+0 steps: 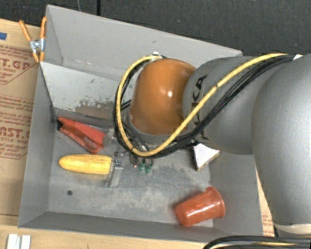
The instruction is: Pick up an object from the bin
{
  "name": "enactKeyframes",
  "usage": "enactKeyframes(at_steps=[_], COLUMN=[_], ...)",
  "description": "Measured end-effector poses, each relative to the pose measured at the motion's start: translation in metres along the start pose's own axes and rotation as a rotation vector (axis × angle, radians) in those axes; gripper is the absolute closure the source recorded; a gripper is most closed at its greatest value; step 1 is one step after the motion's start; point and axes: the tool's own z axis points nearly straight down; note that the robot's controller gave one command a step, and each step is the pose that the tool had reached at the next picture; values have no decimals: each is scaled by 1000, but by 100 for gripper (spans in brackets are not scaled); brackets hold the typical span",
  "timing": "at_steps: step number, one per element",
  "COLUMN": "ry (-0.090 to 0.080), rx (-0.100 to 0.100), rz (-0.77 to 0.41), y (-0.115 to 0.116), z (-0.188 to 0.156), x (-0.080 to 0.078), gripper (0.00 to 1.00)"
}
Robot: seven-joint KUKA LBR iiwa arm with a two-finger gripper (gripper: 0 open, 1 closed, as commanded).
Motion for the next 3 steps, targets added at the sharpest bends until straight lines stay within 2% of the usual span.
enactKeyframes(at_steps=[1,2,3], ry=[6,6,1], rx=[0,0,-1], rz=[-193,-193,-224], y=[0,0,-2], z=[75,75,-59], x=[-15,-15,-34], gripper=[100,100,100])
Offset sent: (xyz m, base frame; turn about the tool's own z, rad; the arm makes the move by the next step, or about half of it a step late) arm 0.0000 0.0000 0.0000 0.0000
